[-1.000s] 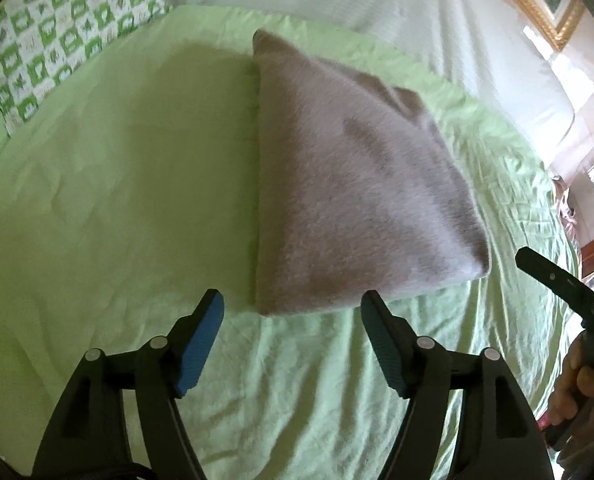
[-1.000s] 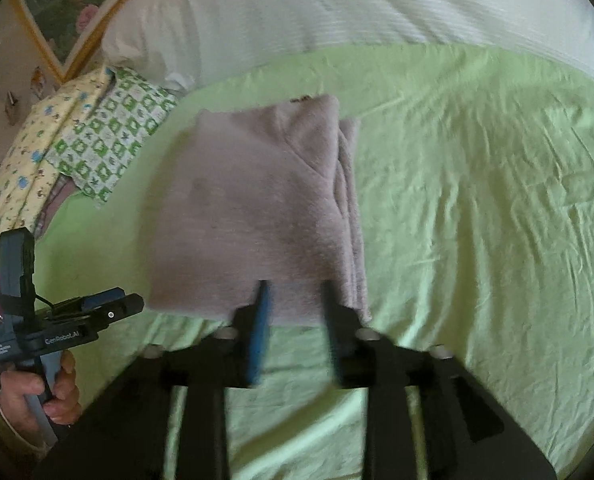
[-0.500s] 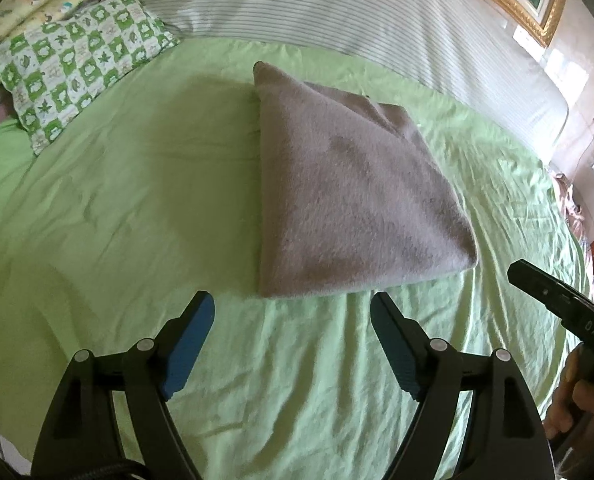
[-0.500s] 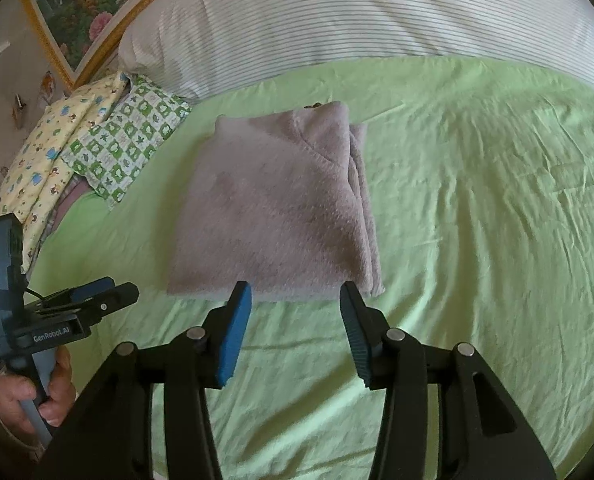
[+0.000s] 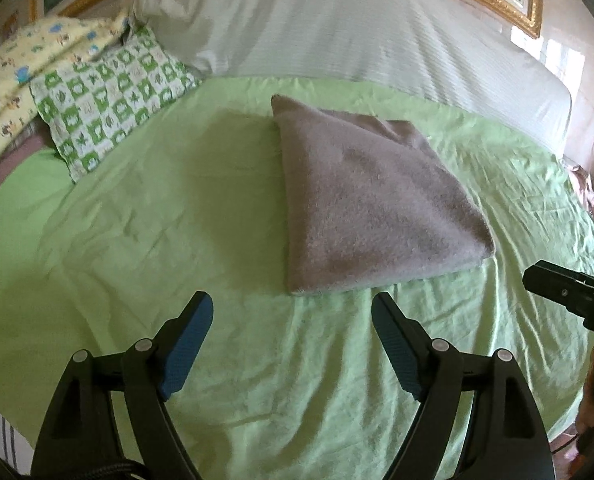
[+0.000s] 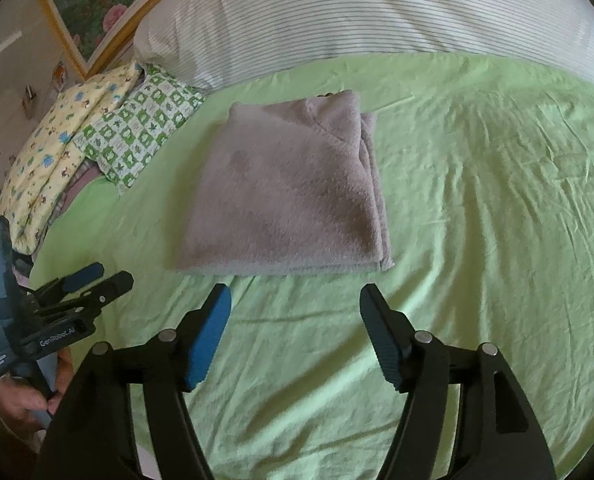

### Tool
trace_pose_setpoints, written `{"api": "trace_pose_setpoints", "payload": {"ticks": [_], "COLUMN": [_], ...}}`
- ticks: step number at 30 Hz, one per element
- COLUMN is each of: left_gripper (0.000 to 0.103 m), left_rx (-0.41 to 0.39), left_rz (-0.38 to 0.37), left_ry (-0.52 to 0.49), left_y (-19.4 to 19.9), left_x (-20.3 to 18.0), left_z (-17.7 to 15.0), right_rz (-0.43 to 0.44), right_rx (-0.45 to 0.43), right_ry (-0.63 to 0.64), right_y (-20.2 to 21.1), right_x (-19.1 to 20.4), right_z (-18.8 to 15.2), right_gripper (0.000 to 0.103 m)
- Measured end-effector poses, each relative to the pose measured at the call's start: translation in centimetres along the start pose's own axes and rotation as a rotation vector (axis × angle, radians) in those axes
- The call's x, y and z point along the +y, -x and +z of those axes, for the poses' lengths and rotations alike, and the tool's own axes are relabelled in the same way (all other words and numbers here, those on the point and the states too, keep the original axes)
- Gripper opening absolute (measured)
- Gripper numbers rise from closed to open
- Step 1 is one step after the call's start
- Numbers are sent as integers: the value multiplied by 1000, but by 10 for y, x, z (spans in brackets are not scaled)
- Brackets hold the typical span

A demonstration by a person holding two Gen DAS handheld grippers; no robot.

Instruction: Fold small clothes

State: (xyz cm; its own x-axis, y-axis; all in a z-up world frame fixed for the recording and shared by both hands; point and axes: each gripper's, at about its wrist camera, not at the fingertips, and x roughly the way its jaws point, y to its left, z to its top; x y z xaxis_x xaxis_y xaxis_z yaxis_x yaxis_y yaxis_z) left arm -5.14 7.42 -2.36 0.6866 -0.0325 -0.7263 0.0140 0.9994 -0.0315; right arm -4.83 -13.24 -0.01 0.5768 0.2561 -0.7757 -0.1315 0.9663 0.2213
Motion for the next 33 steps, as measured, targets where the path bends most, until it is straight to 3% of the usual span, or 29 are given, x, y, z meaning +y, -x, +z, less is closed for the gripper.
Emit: {"api": "trace_pose_setpoints", "payload": {"ticks": [4,10,16,25,33], "left_gripper": [83,83,84,85,85], "left_rx": [-26,-63,-76,4,36], "left_rz": [18,-22,-6,33,62], "left_ry": [-10,36,21,-30,-12], "left_y": [4,9,2,-30,-45], "left_x": [-1,0,-8,-20,-16], "left_z": [-1,6,12,1,-2], "right_rz": [-15,-30,-33,-48,-40], "right_rx": [-15,-70,-96,-101,-65], "right_ry": [47,138,149,148,138], "right_y": [1,7,4,-17,-36], "right_x": [6,15,12,7,8], "right_z": [-5,-7,0,-1,-3], "right_gripper": [74,84,88,89,90]}}
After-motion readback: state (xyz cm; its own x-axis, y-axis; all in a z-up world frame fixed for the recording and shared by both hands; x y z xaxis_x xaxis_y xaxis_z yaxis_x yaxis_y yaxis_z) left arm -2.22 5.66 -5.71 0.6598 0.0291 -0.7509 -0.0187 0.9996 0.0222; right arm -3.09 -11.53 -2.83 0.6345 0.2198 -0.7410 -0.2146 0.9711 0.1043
